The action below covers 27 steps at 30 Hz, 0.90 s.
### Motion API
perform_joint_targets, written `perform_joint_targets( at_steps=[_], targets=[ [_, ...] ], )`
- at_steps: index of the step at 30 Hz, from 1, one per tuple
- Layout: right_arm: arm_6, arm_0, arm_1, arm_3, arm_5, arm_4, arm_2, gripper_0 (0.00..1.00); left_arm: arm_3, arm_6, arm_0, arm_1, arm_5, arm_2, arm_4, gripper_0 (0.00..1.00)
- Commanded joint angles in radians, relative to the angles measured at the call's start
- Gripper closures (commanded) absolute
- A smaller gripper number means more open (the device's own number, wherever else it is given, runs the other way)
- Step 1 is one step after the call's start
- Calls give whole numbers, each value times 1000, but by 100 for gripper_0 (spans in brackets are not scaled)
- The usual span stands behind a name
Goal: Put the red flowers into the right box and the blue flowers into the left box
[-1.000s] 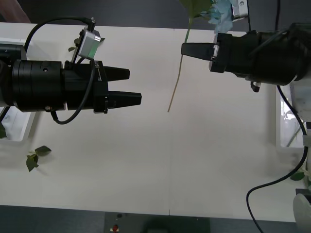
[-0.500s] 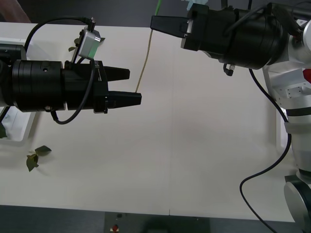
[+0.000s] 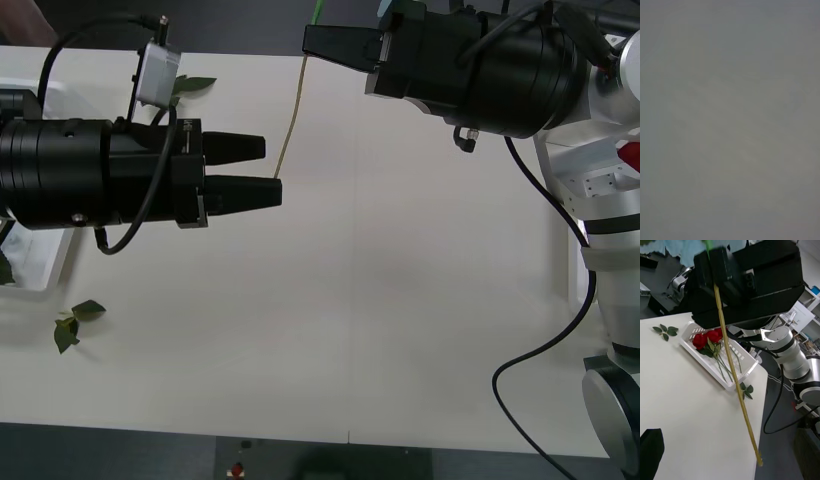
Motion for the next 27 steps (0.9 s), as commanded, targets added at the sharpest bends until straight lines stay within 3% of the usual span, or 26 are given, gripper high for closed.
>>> perform_joint_targets(
  at_steps=[1, 5, 12, 13, 14, 16, 17, 18, 20, 27],
  targets=[
    [-26, -24, 11, -17, -5, -7, -7, 100, -7, 109, -87, 45, -3, -1, 1, 0],
    [-26, -24, 11, -17, -5, -7, -7, 100, -7, 193, -152, 49, -3, -36, -51, 0],
    [-26, -24, 11, -17, -5, -7, -7, 100, -7, 253, -189, 49, -31, -92, -106, 0],
    [-26, -24, 11, -17, -5, -7, -7, 100, -7, 255, -191, 51, -31, -99, -108, 10],
    [-26, -24, 11, -17, -5, -7, -7, 100, -7, 256, -197, 55, -34, -113, -111, 29],
    [-26, -24, 11, -17, -5, -7, -7, 100, -7, 261, -200, 57, -48, -127, -112, 53],
    [-26, -24, 11, -17, -5, -7, -7, 100, -7, 264, -202, 57, -52, -133, -111, 76],
    [-26, -24, 11, -17, -5, -7, -7, 100, -6, 265, -203, 57, -54, -136, -111, 80],
    [-26, -24, 11, -17, -5, -7, -7, 100, -6, 275, -208, 57, -54, -147, -112, 99],
    [-26, -24, 11, -17, -5, -7, -7, 100, -6, 288, -209, 57, -54, -150, -111, 100]
  ],
)
